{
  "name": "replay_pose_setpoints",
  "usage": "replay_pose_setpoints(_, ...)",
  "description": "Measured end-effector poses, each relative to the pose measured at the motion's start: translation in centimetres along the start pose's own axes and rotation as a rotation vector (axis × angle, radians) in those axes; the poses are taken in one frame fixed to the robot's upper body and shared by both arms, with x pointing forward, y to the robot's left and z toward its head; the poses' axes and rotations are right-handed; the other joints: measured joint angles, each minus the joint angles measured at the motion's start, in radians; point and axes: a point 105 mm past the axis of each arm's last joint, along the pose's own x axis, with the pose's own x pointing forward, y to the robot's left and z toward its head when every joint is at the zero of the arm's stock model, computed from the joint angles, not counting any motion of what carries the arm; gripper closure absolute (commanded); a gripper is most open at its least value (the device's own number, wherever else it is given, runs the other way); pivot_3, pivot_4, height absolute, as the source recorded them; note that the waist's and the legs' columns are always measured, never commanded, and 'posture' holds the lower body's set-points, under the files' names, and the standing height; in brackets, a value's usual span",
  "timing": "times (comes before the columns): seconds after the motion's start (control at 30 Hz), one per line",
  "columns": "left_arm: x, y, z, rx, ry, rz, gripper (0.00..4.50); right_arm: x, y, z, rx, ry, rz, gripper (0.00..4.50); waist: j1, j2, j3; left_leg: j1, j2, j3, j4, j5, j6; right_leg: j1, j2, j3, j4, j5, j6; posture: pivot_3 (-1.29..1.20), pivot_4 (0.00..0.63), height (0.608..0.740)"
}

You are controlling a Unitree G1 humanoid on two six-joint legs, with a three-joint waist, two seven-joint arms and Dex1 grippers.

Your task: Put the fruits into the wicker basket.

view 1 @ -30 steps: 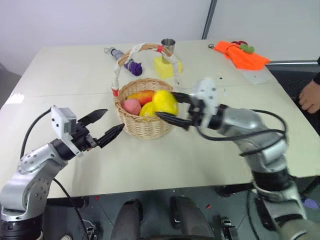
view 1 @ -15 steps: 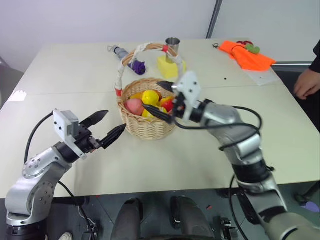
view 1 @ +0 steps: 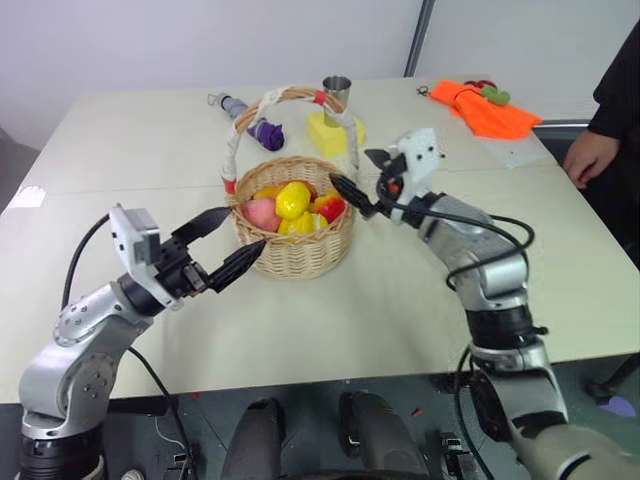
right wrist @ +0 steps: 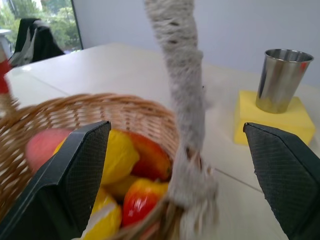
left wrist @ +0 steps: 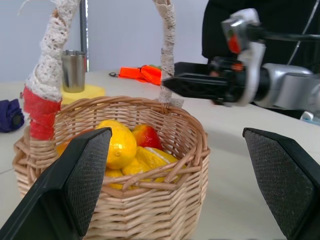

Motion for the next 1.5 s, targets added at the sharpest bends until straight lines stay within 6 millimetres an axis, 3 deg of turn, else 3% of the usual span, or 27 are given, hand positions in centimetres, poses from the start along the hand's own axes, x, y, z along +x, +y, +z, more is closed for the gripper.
replay_pose_setpoints(0.23,-0.4,-0.1,-0.5,-0.011,0.017,0.021,0.00,0.0,-1.0,-0.1,0.086,-0.031,-0.038,4.46,0.003,0.000,0.000,-0.001,0.000,0.000,0.000,0.000,0.000,0.000,-0.001,0.000,0.000,-0.001,-0.001,0.00,0.150,0.740)
replay_pose_setpoints(0.43,-0.3,-0.2,-0.6,-0.009,0.021,0.024,0.00,-2.0,-3.4,1.1,0.052,-0.063,-0.117,4.46,0.006,0.001,0.000,-0.001,-0.001,0.000,0.000,0.000,0.000,0.000,-0.001,0.000,0.000,-0.002,-0.003,0.00,0.150,0.740)
replay_pose_setpoints(0.6,0.1,-0.2,-0.5,0.000,0.021,0.009,0.00,-7.0,-10.8,3.2,-0.075,-0.069,-0.426,4.46,0.008,0.001,0.000,-0.002,-0.002,0.000,0.000,0.000,0.000,0.000,-0.002,0.000,-0.002,-0.002,-0.003,0.00,0.150,0.740)
replay_pose_setpoints(0.73,0.5,-0.3,-0.8,-0.004,0.027,-0.006,0.00,-12.3,-17.2,2.9,-0.125,-0.007,-0.743,4.46,0.003,0.001,0.000,-0.001,-0.002,0.000,0.000,0.000,0.000,0.000,-0.001,0.001,-0.002,-0.002,-0.003,0.00,0.150,0.740)
replay_pose_setpoints(0.8,0.7,-0.3,-0.8,-0.004,0.026,-0.015,0.00,-13.9,-18.9,2.1,-0.114,0.022,-0.834,4.46,-0.007,0.001,0.001,0.000,-0.001,0.001,-0.001,0.000,0.000,0.000,0.000,0.002,-0.001,-0.002,-0.003,0.00,0.150,0.740)
replay_pose_setpoints(0.9,1.1,-0.4,-0.7,0.005,0.019,-0.032,0.00,-14.5,-19.8,0.9,-0.085,0.041,-0.875,4.46,-0.022,0.002,0.001,0.001,-0.001,0.001,-0.001,0.000,0.000,0.000,0.000,0.002,0.000,-0.002,-0.002,0.00,0.150,0.740)
replay_pose_setpoints(0.93,1.2,-0.4,-0.8,0.005,0.021,-0.036,0.00,-14.5,-19.9,0.8,-0.082,0.040,-0.878,3.59,-0.025,0.002,0.001,0.001,-0.001,0.001,-0.001,0.000,0.000,0.000,0.000,0.002,0.000,-0.001,-0.001,0.00,0.150,0.740)
replay_pose_setpoints(0.97,1.2,-0.4,-0.8,0.005,0.023,-0.035,0.00,-14.6,-20.0,0.7,-0.082,0.040,-0.879,3.25,-0.026,0.002,0.001,0.001,-0.001,0.001,-0.001,0.000,0.000,0.000,0.000,0.002,0.000,0.000,0.000,0.00,0.150,0.740)
replay_pose_setpoints(1.13,1.1,-0.2,-1.1,0.001,0.031,-0.025,0.00,-14.7,-19.6,0.8,-0.088,0.021,-0.854,0.73,-0.022,0.002,0.001,0.000,-0.001,0.001,-0.001,0.000,0.000,0.000,0.000,0.002,0.000,-0.001,0.001,0.00,0.150,0.740)
replay_pose_setpoints(1.33,0.0,0.4,-2.0,-0.021,0.061,0.011,0.00,-17.2,-18.0,-0.2,-0.075,-0.010,-0.771,0.73,-0.015,0.002,0.001,0.000,-0.001,0.001,-0.001,0.000,0.000,0.000,-0.001,0.002,0.000,-0.001,0.002,0.00,0.150,0.740)
replay_pose_setpoints(1.5,-2.1,2.0,-2.5,-0.012,0.093,0.096,0.00,-19.7,-15.8,-0.9,-0.118,0.001,-0.650,0.73,-0.022,0.002,0.001,0.001,-0.001,0.001,-0.001,0.000,0.000,0.000,0.000,0.002,0.000,-0.004,0.001,0.00,0.150,0.740)
